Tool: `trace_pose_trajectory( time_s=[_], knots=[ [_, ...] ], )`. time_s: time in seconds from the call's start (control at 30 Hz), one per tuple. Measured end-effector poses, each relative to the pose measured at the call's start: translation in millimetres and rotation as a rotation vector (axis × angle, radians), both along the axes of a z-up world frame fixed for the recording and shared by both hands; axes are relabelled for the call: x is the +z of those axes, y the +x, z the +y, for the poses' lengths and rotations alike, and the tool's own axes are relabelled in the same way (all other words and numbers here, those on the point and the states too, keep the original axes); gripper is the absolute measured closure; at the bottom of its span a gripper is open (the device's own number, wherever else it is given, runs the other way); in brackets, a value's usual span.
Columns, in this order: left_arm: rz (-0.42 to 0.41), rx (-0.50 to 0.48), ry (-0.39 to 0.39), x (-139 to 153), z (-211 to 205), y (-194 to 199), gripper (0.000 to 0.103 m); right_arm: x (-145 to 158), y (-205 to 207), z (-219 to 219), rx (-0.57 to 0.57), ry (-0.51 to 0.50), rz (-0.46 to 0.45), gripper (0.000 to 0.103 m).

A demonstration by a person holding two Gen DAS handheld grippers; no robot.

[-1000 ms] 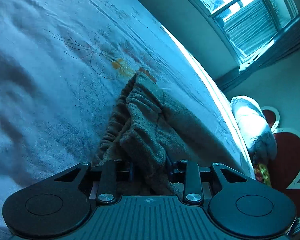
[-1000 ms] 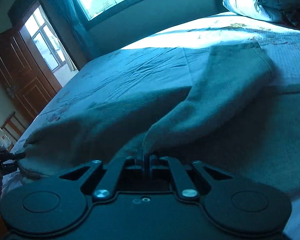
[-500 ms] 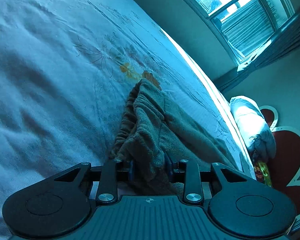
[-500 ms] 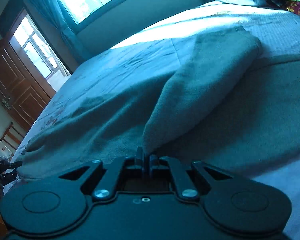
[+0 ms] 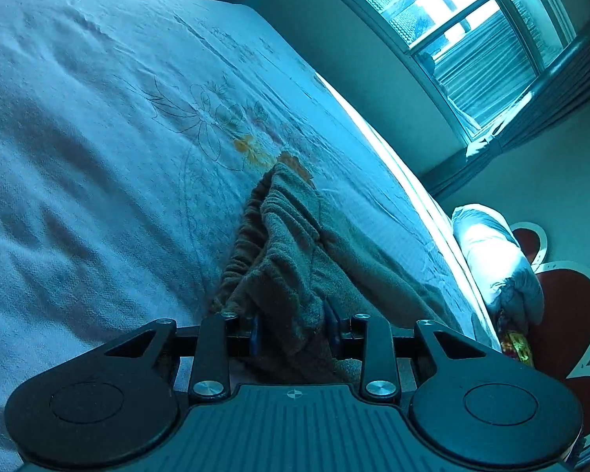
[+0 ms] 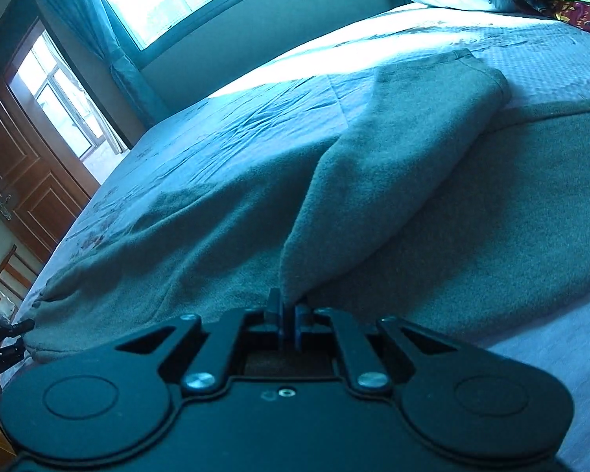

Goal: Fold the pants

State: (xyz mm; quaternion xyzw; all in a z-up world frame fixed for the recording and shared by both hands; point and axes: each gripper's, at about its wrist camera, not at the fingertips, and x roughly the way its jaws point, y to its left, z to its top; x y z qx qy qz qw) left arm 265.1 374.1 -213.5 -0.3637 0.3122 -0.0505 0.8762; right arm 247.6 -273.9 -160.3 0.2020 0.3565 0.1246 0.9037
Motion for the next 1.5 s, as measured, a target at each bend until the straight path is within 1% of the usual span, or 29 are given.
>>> trace_pose_trajectory(
  time_s=[0.2,0.53,1.0,1.1,1.13,1.17,1.23,1.33,1.4,1.5],
  knots=[
    [0.002,0.002,0.006,0.6,-1.2,0.5,0.071,0.0,0.8,-0.1,0.004,-0.002,0.004,0.103],
    [0.012,0.003,0.039,3.7,-5.4,1.8,0.071,-1.0,0.3,-0.2,0.001,0.007,0.010,0.103],
    [0.020,0.009,0.051,7.3,-7.8,-0.4,0.071,-1.5,-0.3,-0.4,-0.002,0.014,0.013,0.103],
    [0.009,0.004,0.080,13.2,-11.0,-1.5,0.071,3.8,-3.4,0.1,-0.006,0.012,-0.006,0.103],
    [0.009,-0.002,0.102,12.8,-12.8,-1.7,0.071,3.1,-3.2,2.6,0.003,-0.013,-0.010,0.103],
    [0.016,-0.004,0.105,10.5,-13.0,-1.1,0.071,-1.2,-1.4,3.2,0.006,-0.024,0.003,0.103],
    [0.017,0.006,0.079,8.6,-10.0,-1.3,0.070,-6.3,0.0,-0.3,-0.011,0.013,0.022,0.103],
    [0.018,-0.005,0.103,12.7,-12.3,-2.0,0.071,-2.1,-2.5,1.0,-0.012,0.006,0.012,0.103],
    [0.012,-0.005,0.091,14.0,-10.5,-3.3,0.070,0.7,-4.2,-1.4,-0.018,0.021,0.009,0.103],
    [-0.001,-0.001,0.063,12.8,-6.9,-6.3,0.070,11.2,-11.5,-2.8,-0.022,0.033,-0.037,0.103]
  ],
)
